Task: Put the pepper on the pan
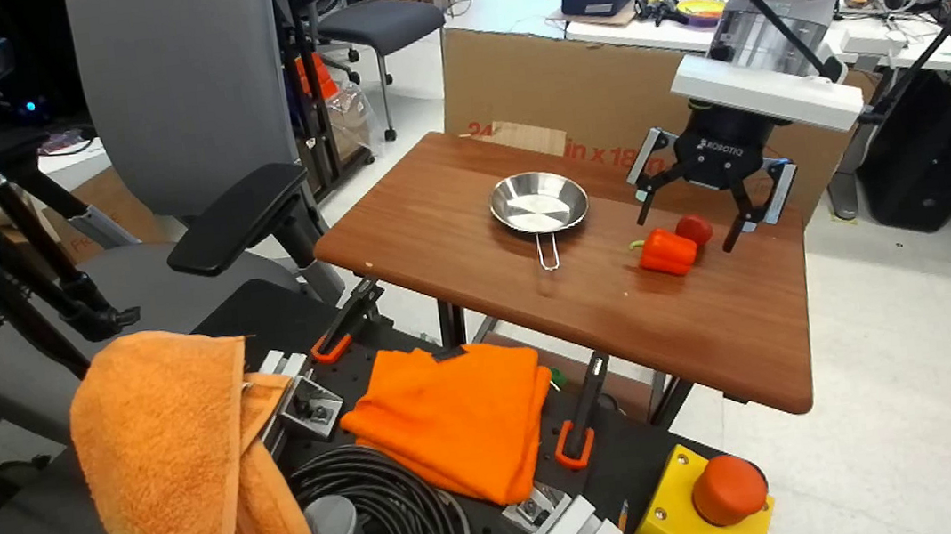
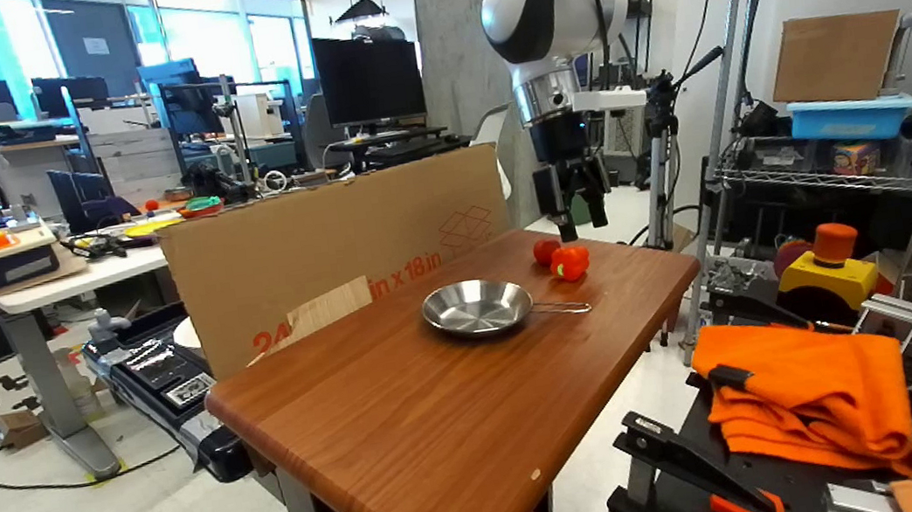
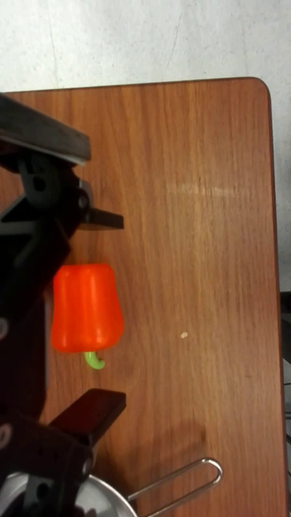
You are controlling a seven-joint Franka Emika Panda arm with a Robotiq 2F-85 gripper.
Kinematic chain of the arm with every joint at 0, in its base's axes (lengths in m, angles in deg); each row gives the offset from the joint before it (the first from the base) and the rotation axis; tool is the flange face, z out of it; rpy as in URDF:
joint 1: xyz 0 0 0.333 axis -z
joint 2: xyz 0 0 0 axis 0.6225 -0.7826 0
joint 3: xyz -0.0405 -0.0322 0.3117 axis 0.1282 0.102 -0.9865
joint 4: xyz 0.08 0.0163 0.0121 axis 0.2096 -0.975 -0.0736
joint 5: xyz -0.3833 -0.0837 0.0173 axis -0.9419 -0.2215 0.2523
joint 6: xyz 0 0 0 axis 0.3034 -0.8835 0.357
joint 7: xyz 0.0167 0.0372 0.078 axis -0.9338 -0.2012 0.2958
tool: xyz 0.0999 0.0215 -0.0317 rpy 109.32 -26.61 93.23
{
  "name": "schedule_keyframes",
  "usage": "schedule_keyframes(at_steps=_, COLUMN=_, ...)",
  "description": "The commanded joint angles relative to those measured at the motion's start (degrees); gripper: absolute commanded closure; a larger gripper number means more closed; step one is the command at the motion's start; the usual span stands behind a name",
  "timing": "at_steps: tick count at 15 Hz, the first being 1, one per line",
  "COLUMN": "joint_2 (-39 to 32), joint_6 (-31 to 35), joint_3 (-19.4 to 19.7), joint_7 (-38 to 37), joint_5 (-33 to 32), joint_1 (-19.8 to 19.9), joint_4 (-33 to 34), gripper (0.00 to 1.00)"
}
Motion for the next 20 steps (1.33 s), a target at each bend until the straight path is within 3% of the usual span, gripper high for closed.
schedule_keyframes(at_steps=1, joint_2=0.23, joint_6=1.20, joint_3=0.55, joint_7=0.67, joint_5=-2.09, joint_1=0.11, joint_4=0.16, gripper=0.00)
schedule_keyframes(at_steps=12, joint_2=-2.90, joint_6=0.33, joint_3=2.66, joint_7=-1.44, joint_5=-6.68, joint_1=-0.04, joint_4=3.73, gripper=0.00)
schedule_keyframes(at_steps=20, joint_2=-2.48, joint_6=-1.30, joint_3=0.20, joint_7=0.23, joint_5=-4.04, joint_1=0.46, joint_4=4.03, gripper=0.00)
